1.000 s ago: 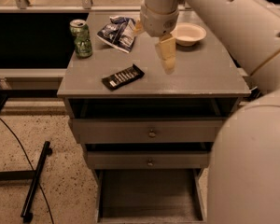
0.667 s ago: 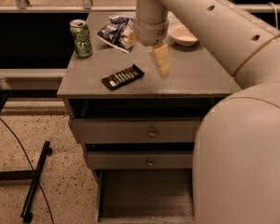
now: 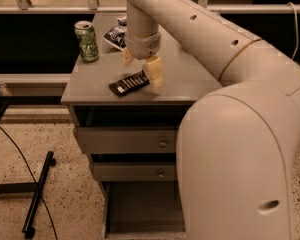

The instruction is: Place rxbar chocolate into bottom drawer

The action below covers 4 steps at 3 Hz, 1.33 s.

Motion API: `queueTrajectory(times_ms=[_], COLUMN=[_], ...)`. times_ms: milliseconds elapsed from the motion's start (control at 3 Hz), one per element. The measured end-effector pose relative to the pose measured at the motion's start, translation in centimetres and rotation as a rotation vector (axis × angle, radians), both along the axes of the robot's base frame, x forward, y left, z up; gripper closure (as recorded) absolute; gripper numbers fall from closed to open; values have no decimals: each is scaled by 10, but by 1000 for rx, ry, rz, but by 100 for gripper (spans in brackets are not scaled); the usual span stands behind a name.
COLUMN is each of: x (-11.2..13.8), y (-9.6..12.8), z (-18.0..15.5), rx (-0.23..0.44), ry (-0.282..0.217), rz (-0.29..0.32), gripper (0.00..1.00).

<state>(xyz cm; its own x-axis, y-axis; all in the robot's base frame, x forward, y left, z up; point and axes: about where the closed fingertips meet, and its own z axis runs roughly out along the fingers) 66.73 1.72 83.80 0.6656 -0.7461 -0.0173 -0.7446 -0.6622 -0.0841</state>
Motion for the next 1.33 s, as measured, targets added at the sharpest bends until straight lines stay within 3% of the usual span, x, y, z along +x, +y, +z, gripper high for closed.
queueTrajectory(times_ms=[333, 667, 1000, 1333], x=[-1, -3, -4, -6], y=[18, 26, 27, 27], z=[-3, -9, -7, -6], rx=[23, 53, 56, 86], ry=[23, 55, 58, 73], rz=[12, 0, -1, -26], gripper=[37, 52, 59, 73])
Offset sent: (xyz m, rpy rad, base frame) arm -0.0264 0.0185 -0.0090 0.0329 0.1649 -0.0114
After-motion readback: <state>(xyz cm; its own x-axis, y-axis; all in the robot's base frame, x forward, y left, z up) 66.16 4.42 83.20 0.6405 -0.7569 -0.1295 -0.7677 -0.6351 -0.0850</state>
